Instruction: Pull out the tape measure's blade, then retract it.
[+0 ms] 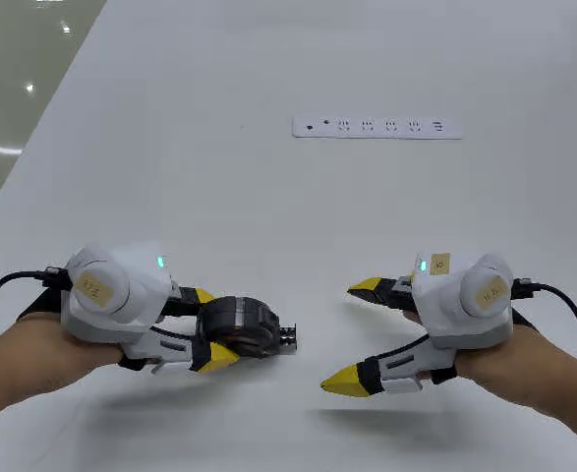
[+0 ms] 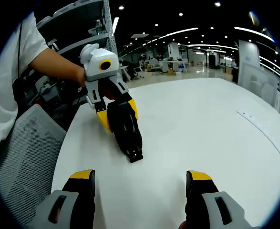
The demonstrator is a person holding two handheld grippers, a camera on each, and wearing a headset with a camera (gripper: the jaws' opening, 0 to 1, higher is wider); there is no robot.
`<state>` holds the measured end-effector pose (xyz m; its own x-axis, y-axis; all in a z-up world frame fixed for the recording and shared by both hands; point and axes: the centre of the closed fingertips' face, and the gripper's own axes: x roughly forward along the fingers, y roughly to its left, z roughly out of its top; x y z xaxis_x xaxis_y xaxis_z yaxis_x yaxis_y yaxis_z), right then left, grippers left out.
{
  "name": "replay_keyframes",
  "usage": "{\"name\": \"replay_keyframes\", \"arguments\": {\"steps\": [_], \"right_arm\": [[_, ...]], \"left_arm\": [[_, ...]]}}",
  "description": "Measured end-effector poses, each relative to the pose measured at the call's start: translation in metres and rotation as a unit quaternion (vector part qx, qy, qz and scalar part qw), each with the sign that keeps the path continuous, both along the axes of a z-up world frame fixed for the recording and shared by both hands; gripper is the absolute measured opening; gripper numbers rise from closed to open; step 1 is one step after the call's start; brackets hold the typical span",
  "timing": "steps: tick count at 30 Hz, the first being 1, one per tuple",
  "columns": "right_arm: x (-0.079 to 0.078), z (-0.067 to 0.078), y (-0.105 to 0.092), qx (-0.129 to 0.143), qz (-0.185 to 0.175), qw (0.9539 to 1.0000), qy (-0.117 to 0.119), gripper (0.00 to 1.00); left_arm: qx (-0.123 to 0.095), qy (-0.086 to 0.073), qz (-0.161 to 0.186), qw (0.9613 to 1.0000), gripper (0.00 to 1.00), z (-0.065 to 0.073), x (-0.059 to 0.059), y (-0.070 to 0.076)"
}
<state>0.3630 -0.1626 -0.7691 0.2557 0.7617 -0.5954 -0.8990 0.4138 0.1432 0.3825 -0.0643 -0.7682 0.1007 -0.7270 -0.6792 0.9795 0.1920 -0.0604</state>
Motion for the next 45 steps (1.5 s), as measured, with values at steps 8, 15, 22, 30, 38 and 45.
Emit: {"name": "replay_keyframes", "arguments": {"steps": [8, 15, 22, 30, 38, 45], "right_arm": [[0.003, -0.004, 0.010, -0.005, 0.020, 0.9997, -0.011, 0.71], [0.007, -0.007, 0.017, -0.009, 0.040, 0.9987, -0.028, 0.56], [0.010, -0.009, 0.031, -0.009, 0.067, 0.9965, -0.050, 0.43], [0.012, -0.015, 0.043, -0.008, 0.088, 0.9944, -0.057, 0.29], [0.010, -0.020, 0.049, -0.007, 0.107, 0.9925, -0.059, 0.21], [0.009, -0.022, 0.051, -0.012, 0.119, 0.9908, -0.065, 0.15]], "left_arm": [[0.009, -0.001, -0.006, 0.9999, 0.30, -0.001, 0.001, 0.001], [0.015, 0.001, -0.008, 0.9999, 0.29, -0.001, 0.001, 0.001], [0.020, 0.000, -0.010, 0.9997, 0.29, -0.001, 0.000, 0.001], [0.021, 0.002, -0.009, 0.9997, 0.29, -0.001, 0.000, 0.001], [0.020, 0.004, -0.009, 0.9997, 0.29, -0.002, 0.000, 0.001], [0.020, 0.004, -0.010, 0.9997, 0.29, -0.002, 0.000, 0.000]]}}
